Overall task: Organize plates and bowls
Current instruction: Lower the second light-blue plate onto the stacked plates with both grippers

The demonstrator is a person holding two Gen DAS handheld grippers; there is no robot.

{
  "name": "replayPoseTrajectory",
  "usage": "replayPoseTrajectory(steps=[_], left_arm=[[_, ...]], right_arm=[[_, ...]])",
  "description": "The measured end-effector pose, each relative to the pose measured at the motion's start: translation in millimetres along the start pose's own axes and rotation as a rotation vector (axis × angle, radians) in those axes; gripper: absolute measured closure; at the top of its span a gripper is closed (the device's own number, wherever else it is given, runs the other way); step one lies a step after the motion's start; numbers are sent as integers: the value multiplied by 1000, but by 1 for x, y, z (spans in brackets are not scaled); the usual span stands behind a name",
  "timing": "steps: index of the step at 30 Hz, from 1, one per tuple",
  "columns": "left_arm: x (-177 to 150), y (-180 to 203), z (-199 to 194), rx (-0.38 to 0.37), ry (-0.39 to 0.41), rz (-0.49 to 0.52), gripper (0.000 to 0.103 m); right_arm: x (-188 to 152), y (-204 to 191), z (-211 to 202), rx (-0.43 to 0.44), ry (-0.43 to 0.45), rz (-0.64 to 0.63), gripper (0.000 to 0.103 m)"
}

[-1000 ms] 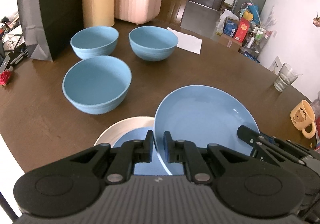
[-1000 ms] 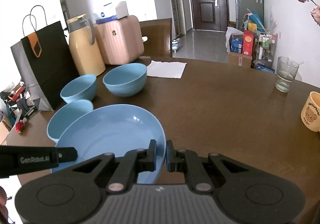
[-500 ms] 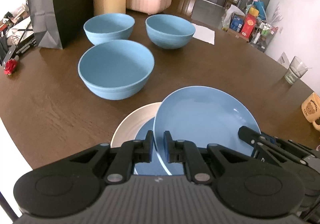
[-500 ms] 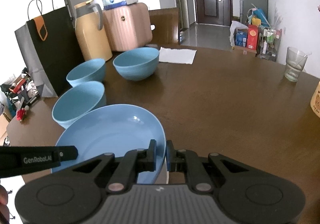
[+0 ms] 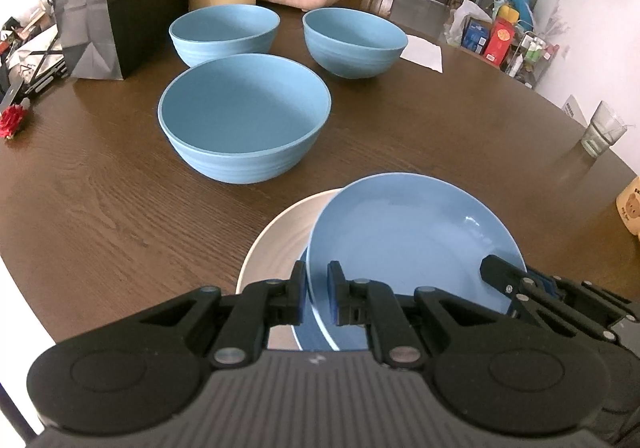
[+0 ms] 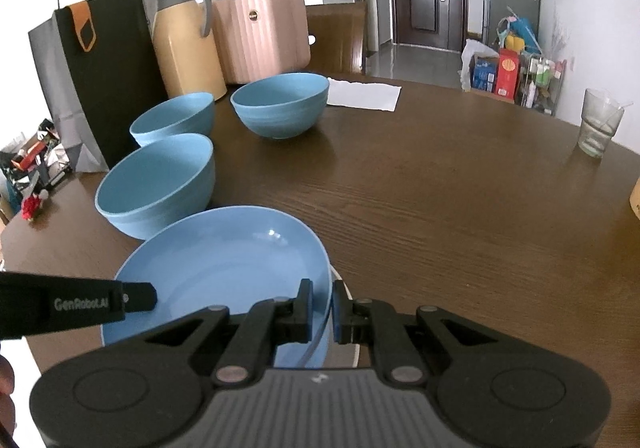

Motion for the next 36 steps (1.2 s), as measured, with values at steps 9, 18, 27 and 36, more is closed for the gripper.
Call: replayPoseTrajectory(steps=[9, 18, 27, 36], left_arm=[[-3, -3, 14, 4, -8, 17, 92], [-7, -1, 20, 9, 3, 53, 91], [-10, -2, 24, 15, 13, 71, 91], [-8, 0, 20, 23, 16, 95, 90]], right_arm=[[-7, -8, 9, -33, 5, -49, 93], [-12, -9, 13, -54, 5, -73, 92], [-17, -9, 17, -54, 23, -75, 92], [-19, -7, 14, -44, 50, -62, 92]])
Point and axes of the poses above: each gripper's, at about its wrist camera, not at the fingertips, and z roughly the way its jaws point, y to its right, x to its top, the point moved 9 cm from there along z, roughly the way its jaws point, and after that the axes turned 8 degrees about -z, right-handed, at the moved point
